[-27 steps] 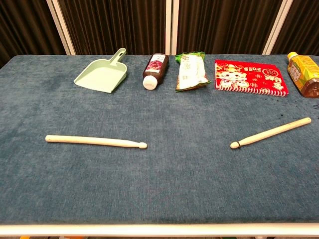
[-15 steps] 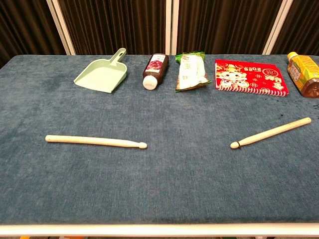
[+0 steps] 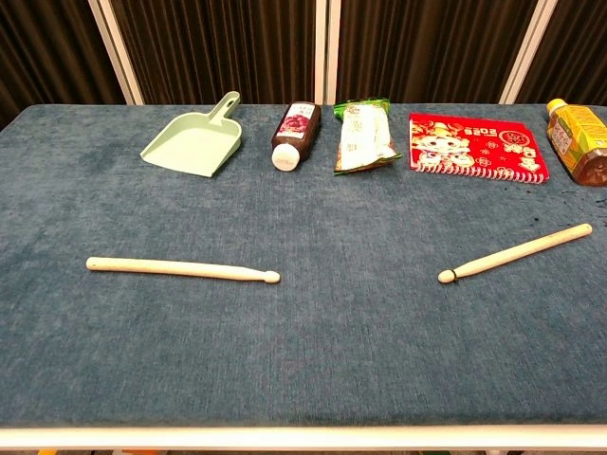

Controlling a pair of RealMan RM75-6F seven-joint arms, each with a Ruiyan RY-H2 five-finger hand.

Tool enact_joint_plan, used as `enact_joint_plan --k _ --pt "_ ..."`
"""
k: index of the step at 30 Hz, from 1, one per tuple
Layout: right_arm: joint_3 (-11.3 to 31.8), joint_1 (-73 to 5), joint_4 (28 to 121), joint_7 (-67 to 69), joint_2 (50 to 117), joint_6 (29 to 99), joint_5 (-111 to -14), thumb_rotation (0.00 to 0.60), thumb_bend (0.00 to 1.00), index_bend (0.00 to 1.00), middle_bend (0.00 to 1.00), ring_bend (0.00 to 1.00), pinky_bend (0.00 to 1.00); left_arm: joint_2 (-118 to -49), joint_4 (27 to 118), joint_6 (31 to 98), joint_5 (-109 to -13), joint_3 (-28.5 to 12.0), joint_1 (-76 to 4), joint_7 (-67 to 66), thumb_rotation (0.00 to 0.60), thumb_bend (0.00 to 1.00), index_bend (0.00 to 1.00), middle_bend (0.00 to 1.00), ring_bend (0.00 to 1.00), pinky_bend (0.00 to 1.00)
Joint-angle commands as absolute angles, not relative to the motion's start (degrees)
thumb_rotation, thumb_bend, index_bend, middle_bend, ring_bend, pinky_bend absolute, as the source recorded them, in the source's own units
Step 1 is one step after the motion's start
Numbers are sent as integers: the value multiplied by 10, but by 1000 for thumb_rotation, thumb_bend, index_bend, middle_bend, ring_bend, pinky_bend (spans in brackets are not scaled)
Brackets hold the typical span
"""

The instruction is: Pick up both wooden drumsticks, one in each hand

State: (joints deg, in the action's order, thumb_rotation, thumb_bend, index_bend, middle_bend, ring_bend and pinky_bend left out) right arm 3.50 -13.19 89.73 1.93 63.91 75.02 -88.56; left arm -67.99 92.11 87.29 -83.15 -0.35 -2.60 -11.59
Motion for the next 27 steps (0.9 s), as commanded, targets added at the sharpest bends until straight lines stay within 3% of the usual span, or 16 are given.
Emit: enact_joint_plan --k 1,9,18,27 --pt "46 -196 833 -27 692 661 -875 600 162 295 333 74 112 -682 925 865 -829 -8 -31 -116 600 244 280 254 184 183" --pt "43 -277 678 -62 818 550 -862 600 161 364 391 118 137 -677 934 852 -822 -12 -35 -119 600 244 280 254 185 183" --pt "28 -288 568 -42 898 550 -866 600 161 440 434 143 137 -676 935 847 -813 -11 -31 -114 600 244 280 254 184 183" --pt "21 -291 528 -19 914 554 -864 600 169 486 461 174 137 -681 930 844 -813 -11 -30 -107 600 243 280 254 185 183"
